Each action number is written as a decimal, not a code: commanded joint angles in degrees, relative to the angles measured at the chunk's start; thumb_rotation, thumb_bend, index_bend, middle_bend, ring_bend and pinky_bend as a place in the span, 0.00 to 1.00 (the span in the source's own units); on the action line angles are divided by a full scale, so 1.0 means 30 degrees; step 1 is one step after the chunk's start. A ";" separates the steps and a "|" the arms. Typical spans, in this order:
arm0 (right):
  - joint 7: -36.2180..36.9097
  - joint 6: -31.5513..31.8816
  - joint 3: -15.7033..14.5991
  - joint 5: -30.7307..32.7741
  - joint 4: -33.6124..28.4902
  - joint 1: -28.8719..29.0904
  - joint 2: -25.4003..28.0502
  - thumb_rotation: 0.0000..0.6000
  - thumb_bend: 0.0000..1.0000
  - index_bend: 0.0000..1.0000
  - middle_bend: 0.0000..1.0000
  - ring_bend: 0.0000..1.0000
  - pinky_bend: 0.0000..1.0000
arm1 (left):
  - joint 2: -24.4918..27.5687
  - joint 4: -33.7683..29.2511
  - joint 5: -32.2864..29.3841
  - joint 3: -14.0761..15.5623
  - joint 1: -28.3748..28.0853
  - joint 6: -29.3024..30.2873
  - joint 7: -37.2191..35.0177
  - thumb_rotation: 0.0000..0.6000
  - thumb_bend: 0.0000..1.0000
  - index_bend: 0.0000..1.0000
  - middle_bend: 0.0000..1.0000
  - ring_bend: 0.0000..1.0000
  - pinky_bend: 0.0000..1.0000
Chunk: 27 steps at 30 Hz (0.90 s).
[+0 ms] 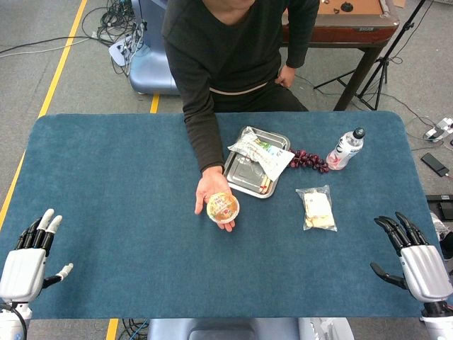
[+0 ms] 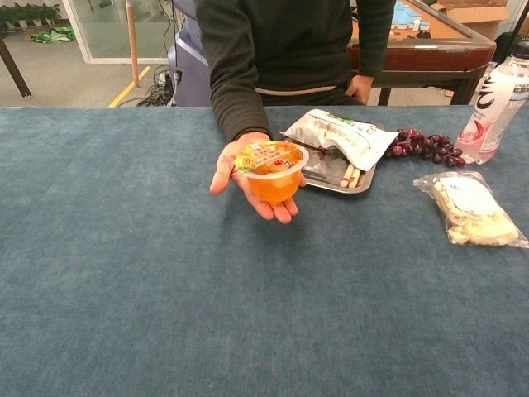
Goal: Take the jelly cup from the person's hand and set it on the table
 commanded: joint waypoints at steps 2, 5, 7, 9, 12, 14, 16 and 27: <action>-0.0065 0.0047 0.0020 -0.0052 -0.0072 0.0014 0.0026 1.00 0.15 0.13 0.15 0.00 0.16 | -0.0068 0.0087 0.0025 -0.0012 -0.0017 -0.0009 -0.0111 1.00 0.17 0.00 0.00 0.00 0.10; -0.0168 0.0302 0.0067 -0.0117 -0.0159 -0.0070 0.0119 1.00 0.15 0.13 0.15 0.00 0.16 | -0.0155 0.0231 0.0034 -0.0008 -0.0107 -0.0177 -0.0357 1.00 0.17 0.00 0.00 0.00 0.10; -0.0264 0.0562 0.0105 -0.0178 -0.0266 -0.0168 0.0244 1.00 0.15 0.13 0.15 0.00 0.16 | -0.0162 0.0349 0.0073 -0.0045 -0.0271 -0.0404 -0.0665 1.00 0.17 0.00 0.00 0.00 0.10; -0.0360 0.0855 0.0175 -0.0245 -0.0394 -0.0262 0.0374 1.00 0.15 0.13 0.15 0.00 0.16 | -0.0046 0.0444 0.0140 -0.0135 -0.0561 -0.0774 -0.1205 1.00 0.17 0.00 0.00 0.00 0.10; -0.0526 0.1179 0.0311 -0.0292 -0.0581 -0.0340 0.0509 1.00 0.15 0.13 0.15 0.00 0.16 | 0.0159 0.0688 0.0267 -0.0409 -0.1201 -0.1472 -0.2246 1.00 0.17 0.00 0.00 0.00 0.10; -0.0643 0.1295 0.0403 -0.0297 -0.0697 -0.0347 0.0560 1.00 0.15 0.13 0.15 0.00 0.16 | 0.0196 0.0899 0.0495 -0.0619 -0.1714 -0.1925 -0.3187 1.00 0.17 0.00 0.00 0.00 0.10; -0.0775 0.1436 0.0513 -0.0315 -0.0838 -0.0353 0.0606 1.00 0.15 0.13 0.15 0.00 0.16 | 0.0153 0.1228 0.0813 -0.0864 -0.2414 -0.2535 -0.4433 1.00 0.17 0.00 0.00 0.00 0.10; -0.1562 0.1653 0.0688 -0.0323 -0.1661 -0.0451 0.0960 1.00 0.15 0.13 0.15 0.00 0.16 | 0.0657 0.2376 0.2550 -0.1831 -0.7314 -0.7309 -0.9568 1.00 0.17 0.01 0.00 0.00 0.09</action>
